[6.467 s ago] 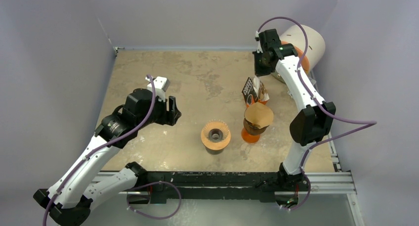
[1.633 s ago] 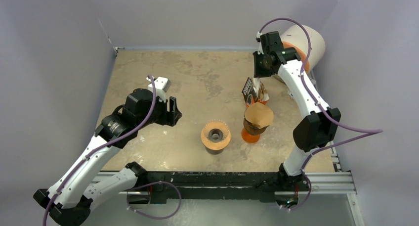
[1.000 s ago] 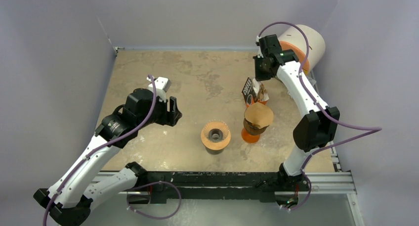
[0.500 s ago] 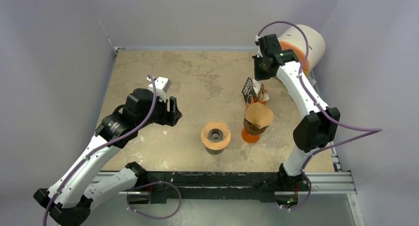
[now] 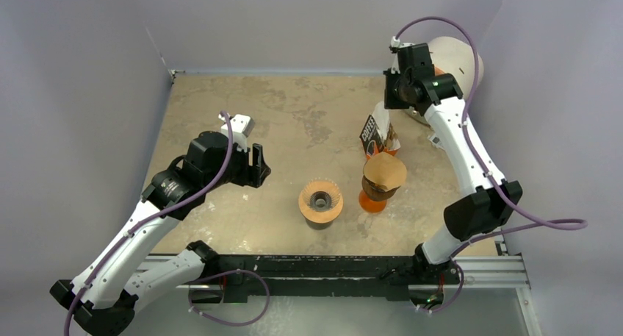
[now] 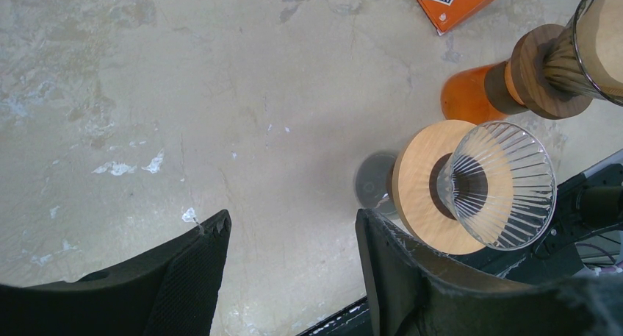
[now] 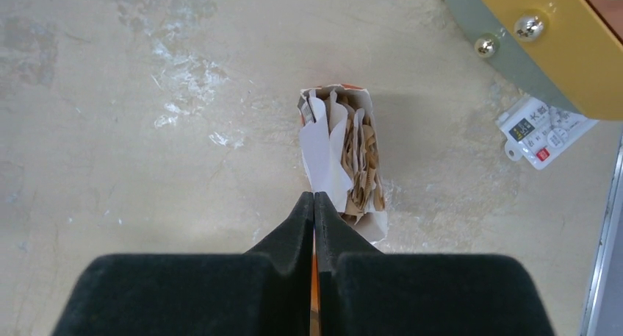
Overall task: Place the coffee filter in the dripper
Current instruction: Pick up the coffee filter from the coffee filter holder.
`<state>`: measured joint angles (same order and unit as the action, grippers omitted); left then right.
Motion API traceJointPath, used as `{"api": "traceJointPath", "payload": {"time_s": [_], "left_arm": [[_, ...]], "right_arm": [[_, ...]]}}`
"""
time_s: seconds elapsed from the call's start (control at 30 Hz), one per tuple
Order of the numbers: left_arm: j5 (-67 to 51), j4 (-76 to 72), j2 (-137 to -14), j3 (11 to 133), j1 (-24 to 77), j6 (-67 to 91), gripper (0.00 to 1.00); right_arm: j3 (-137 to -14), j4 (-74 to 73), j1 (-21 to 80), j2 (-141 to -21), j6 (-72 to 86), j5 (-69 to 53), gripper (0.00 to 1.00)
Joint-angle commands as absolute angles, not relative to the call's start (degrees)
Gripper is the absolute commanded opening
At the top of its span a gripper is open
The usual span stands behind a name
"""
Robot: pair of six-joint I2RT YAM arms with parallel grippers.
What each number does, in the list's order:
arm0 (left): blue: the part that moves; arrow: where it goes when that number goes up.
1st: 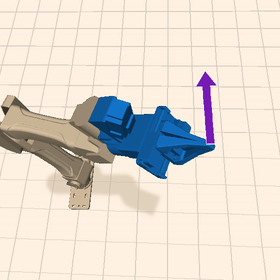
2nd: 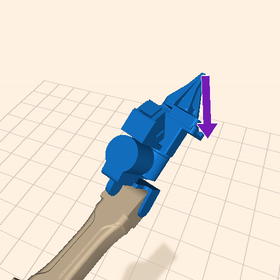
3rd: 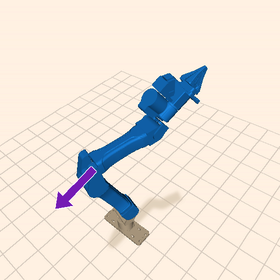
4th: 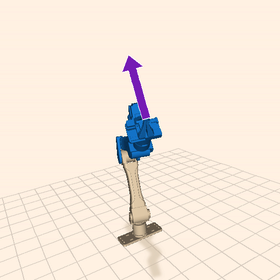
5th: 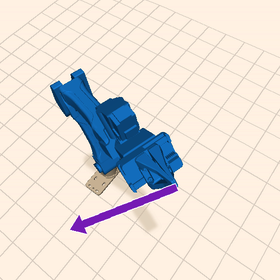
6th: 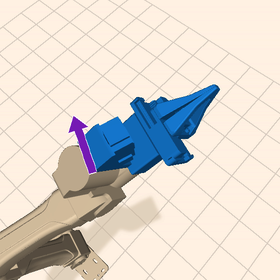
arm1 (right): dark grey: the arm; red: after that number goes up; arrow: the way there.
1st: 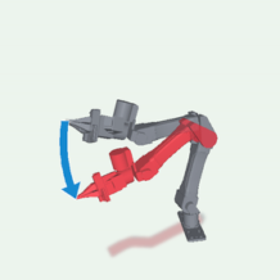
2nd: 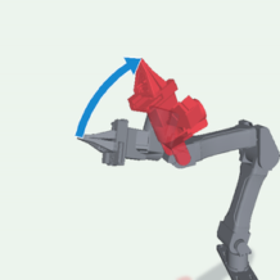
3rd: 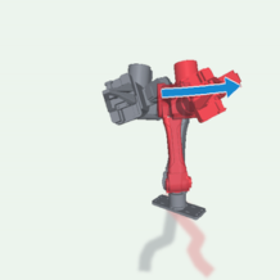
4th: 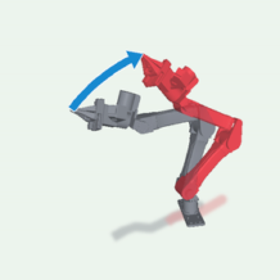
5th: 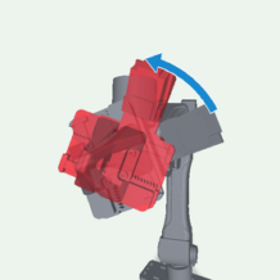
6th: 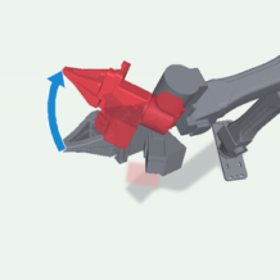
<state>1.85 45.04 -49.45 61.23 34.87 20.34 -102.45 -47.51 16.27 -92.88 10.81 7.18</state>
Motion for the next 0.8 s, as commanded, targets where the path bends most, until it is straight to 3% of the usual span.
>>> {"api": "traceJointPath", "payload": {"time_s": [0.0,0.37,0.77], "left_arm": [[1.23,43.39,-49.39,61.26,34.56,19.34,0.62],[1.32,43.34,-49.66,61.26,34.61,19.42,0.62],[0.98,42.05,-51.43,61.52,34.6,20.28,0.62]], "right_arm": [[-104.64,-45.23,16.64,-89.92,11.38,8.83,0.0],[-108.27,-43.27,16.7,-87.68,11.57,4.58,0.0],[-109.29,-39.57,18.95,-84.93,13.41,-8.82,0.0]]}}
